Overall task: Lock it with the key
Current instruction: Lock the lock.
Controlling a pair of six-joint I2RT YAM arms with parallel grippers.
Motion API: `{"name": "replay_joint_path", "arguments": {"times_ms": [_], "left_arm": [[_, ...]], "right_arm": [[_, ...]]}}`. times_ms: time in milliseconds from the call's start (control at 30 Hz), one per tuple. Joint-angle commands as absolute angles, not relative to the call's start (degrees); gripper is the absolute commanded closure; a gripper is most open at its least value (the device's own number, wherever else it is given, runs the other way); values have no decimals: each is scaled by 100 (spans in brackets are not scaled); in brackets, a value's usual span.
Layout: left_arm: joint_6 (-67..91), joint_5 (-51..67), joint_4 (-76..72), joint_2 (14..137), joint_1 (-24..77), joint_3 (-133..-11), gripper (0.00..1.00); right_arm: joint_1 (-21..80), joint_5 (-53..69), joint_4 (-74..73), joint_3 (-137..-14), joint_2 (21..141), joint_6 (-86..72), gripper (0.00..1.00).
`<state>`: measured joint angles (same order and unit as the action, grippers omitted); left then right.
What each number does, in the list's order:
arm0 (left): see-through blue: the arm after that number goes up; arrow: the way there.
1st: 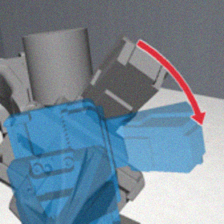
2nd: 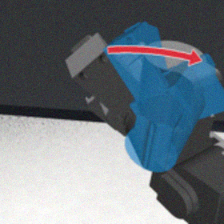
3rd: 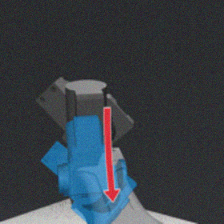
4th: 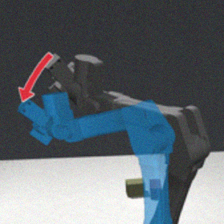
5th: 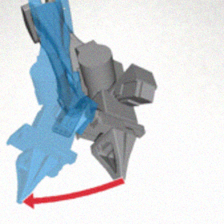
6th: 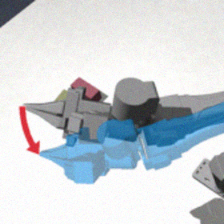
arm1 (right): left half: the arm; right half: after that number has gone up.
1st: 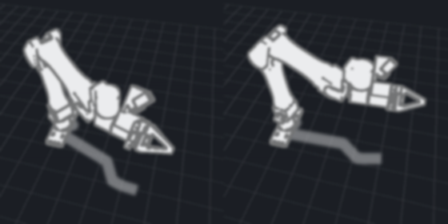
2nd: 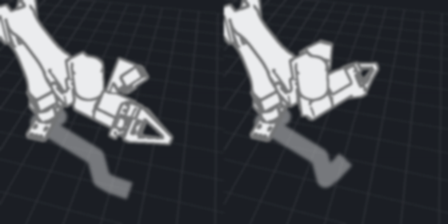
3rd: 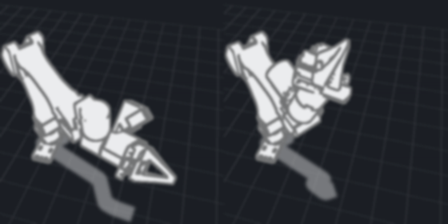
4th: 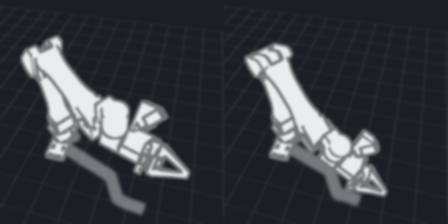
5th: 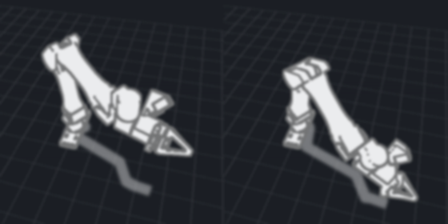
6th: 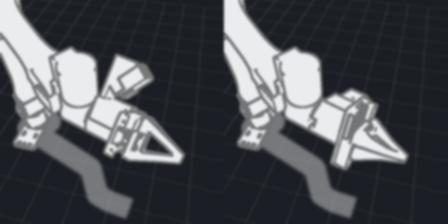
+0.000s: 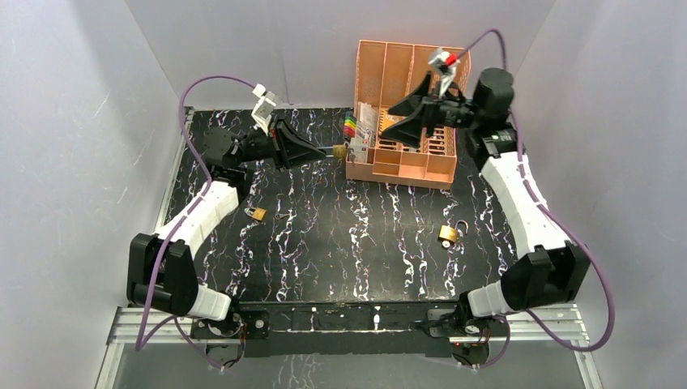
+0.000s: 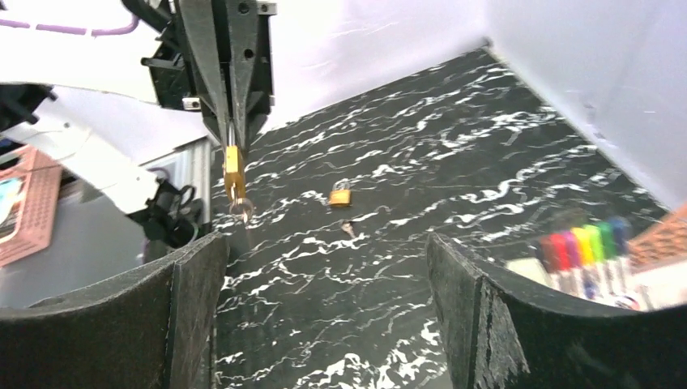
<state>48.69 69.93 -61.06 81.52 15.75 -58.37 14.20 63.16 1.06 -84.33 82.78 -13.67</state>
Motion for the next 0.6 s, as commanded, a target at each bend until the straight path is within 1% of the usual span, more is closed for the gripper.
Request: {"name": "replay_joint_path", "arguments": {"times_ms": [0,133,167,200,233,267,400,467,500,533,567], "left_arm": [[4872,6984,-6435,7823,1354,-5802,100],[4865,6915,-6434,7822,1268,-5746,100],[4850,6903,-6439,7833,1266,-5733,100],[4850,6888,-6444,7852,1259,-5724,100],[4845,6872,-6439,7863,1257,-5718,100],[4839,6842,-6442,7877,1257,-5697,100],[4823,6803,-6440,7893,1257,-5647,100],[4825,6803,-6435,7893,1257,-5634,100],[4825,6803,-6434,7893,1257,-5626,100],[4832,6803,-6437,7893,1257,-5621,100],[4840,6792,-6442,7893,1257,-5617,100]], "right_arm": [[1039,6454,793,-8138,7737,-1695,1],[1096,6385,1503,-7461,7591,-2310,2],[1187,6206,1636,-7277,7514,-2341,8],[1315,6024,1646,-7127,7439,-2207,31],[1448,5859,1639,-7010,7399,-2163,81],[1550,5671,1567,-6967,7385,-2170,100],[2064,5261,1625,-6814,7385,-2040,100],[2200,5254,1673,-6876,7483,-2055,100],[2226,5297,1745,-6897,7536,-2111,69],[2262,5304,1892,-6880,7562,-2192,32],[2315,5274,2045,-6830,7560,-2243,6]]}}
